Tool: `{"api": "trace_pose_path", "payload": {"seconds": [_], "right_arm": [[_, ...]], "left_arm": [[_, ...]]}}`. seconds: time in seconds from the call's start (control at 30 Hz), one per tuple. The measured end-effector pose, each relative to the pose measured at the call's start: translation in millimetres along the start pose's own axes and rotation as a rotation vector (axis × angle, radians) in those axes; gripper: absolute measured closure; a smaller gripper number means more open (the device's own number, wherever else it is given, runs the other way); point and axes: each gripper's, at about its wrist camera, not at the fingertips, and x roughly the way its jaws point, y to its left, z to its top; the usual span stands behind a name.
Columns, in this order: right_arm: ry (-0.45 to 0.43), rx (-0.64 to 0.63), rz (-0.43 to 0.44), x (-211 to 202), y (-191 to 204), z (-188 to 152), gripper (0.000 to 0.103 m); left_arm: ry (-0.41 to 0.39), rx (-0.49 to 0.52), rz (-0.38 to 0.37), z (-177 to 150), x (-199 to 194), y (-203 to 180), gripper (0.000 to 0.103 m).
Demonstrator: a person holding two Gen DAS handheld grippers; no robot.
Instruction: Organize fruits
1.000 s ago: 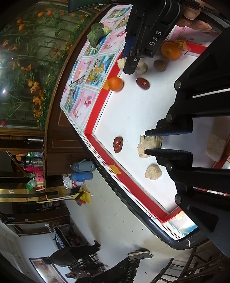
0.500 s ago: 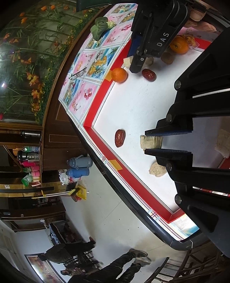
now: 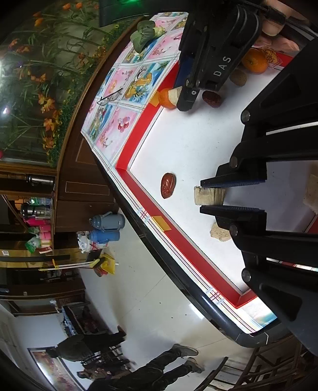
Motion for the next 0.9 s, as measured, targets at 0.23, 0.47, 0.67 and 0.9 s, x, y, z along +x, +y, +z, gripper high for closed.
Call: {"api": "trace_pose_path", "payload": {"seconds": [0.23,0.47,0.67,0.9], "right_arm": [[0.007,0.025,-0.001,-0.5,-4.4,-3.3,0.041],[-0.031,0.020,-0.015,-32.3,-14.1,-15.3,0.010],[-0.075,-0.029,-0.055,-75.0,-27.9,-37.8,0.000],[-0.106,-0.126,-0.053,-115.7,-16.4,-71.1,0.000]], "left_arm": [[-0.060,-0.033,0.032,0.0,-13.2,5.2,0.024],[-0.028,-0.003,0.003,-2.9,-21.3,2.3,0.021],[-0.060,0.031,0.007,-9.2,-36.9,-3.8,0.001],[-0.073,0.032,0.000,-10.2,-49.9,-6.2,0.001]]}}
